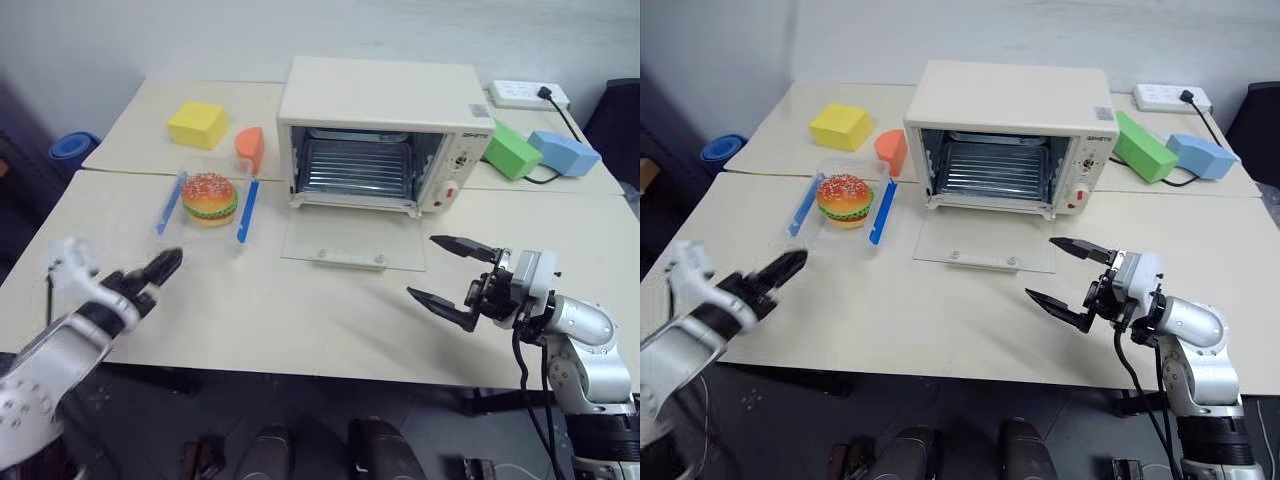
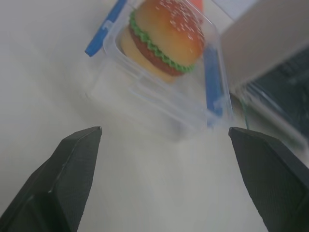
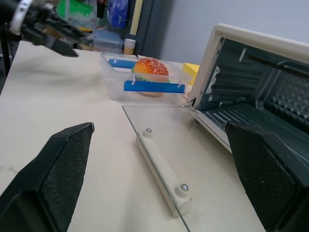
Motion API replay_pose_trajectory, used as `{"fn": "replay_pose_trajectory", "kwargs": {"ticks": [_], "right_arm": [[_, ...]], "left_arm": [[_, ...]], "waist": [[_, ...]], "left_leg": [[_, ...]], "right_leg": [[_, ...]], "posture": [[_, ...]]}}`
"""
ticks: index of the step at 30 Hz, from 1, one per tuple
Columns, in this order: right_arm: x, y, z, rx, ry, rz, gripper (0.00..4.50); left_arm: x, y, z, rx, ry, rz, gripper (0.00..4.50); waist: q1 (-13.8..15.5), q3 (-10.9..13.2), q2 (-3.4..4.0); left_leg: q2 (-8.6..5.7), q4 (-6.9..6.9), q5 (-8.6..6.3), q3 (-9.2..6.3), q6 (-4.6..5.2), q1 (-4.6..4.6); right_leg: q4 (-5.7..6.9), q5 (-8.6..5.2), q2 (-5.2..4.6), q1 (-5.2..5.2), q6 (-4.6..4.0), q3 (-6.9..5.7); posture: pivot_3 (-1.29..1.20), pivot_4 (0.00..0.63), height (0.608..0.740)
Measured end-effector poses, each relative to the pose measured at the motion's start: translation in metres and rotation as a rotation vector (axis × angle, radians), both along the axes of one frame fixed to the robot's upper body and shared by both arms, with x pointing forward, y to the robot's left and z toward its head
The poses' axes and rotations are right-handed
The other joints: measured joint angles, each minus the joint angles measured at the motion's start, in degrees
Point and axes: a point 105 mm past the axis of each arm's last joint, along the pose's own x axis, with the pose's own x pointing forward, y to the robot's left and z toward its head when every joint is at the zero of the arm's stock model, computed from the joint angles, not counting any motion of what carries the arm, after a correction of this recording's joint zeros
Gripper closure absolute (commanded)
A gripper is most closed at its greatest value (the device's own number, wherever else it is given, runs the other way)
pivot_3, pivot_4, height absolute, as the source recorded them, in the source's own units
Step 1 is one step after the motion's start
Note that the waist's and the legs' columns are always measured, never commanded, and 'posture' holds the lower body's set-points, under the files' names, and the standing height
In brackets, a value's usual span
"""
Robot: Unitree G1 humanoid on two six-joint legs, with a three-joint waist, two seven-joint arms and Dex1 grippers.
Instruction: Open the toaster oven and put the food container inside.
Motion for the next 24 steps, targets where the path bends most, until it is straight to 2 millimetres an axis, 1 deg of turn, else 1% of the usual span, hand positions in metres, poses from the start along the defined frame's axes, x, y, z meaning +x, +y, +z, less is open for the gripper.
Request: {"fn": "replay_pose_trajectory", "kwargs": {"ticks": [3, 6, 9, 14, 17, 18, 21, 24], "right_arm": [[0.000, 0.001, 0.000, 0.003, 0.001, -0.005, 0.00], [-0.002, 0.002, 0.001, 0.006, 0.005, -0.012, 0.00], [-0.004, 0.005, 0.004, 0.009, 0.002, -0.017, 0.00], [-0.007, 0.008, 0.006, 0.018, 0.007, -0.038, 0.00], [-0.007, 0.007, 0.005, 0.023, 0.016, -0.052, 0.00], [-0.007, 0.007, 0.006, 0.024, 0.014, -0.054, 0.00], [-0.006, 0.007, 0.006, 0.028, 0.013, -0.062, 0.00], [-0.006, 0.007, 0.006, 0.028, 0.014, -0.063, 0.00]], "left_arm": [[0.018, -0.013, 0.010, -0.072, 0.069, 0.051, 0.03], [0.027, -0.020, 0.007, -0.102, 0.161, 0.070, 0.03], [0.034, -0.019, 0.000, -0.080, 0.233, 0.095, 0.03], [0.050, -0.015, -0.007, -0.082, 0.283, 0.121, 0.03], [0.059, -0.011, -0.010, -0.075, 0.300, 0.135, 0.62], [0.060, -0.008, -0.010, -0.053, 0.302, 0.141, 0.88], [0.063, 0.005, -0.009, 0.018, 0.304, 0.168, 1.79], [0.065, 0.011, -0.015, 0.024, 0.316, 0.179, 2.71]], "waist": [[-0.07, -0.01, -0.03], [-0.15, -0.01, -0.03], [-0.09, -0.01, -0.03], [0.10, -0.01, -0.03], [0.09, -0.01, -0.03], [0.04, -0.01, -0.03], [-0.41, -0.01, -0.02], [-0.46, -0.01, -0.02]], "left_leg": [[-0.01, 0.01, 0.04, 0.06, -0.09, 0.00], [-0.01, 0.01, 0.08, 0.11, -0.16, -0.01], [-0.02, 0.02, 0.11, 0.12, -0.19, -0.02], [-0.09, 0.05, 0.12, 0.11, -0.20, -0.02], [-0.11, 0.06, 0.12, 0.11, -0.20, -0.03], [-0.11, 0.05, 0.12, 0.11, -0.20, -0.03], [-0.08, -0.01, 0.15, 0.13, -0.25, 0.02], [-0.08, 0.00, 0.16, 0.12, -0.26, 0.01]], "right_leg": [[0.01, 0.01, 0.04, -0.02, 0.01, 0.03], [0.02, 0.00, 0.08, -0.06, 0.01, 0.04], [0.01, 0.00, 0.09, -0.06, 0.01, 0.03], [0.00, 0.00, 0.07, -0.04, 0.01, 0.02], [0.01, 0.00, 0.06, -0.05, 0.01, 0.02], [0.02, 0.00, 0.06, -0.05, 0.01, 0.02], [0.02, 0.00, 0.09, -0.06, 0.01, 0.04], [0.02, 0.00, 0.08, -0.06, 0.01, 0.03]], "posture": [[0.00, 0.150, 0.740], [0.00, 0.150, 0.740], [0.00, 0.150, 0.740], [0.00, 0.150, 0.740], [0.00, 0.150, 0.740], [0.00, 0.150, 0.740], [0.00, 0.150, 0.740], [0.00, 0.150, 0.740]]}}
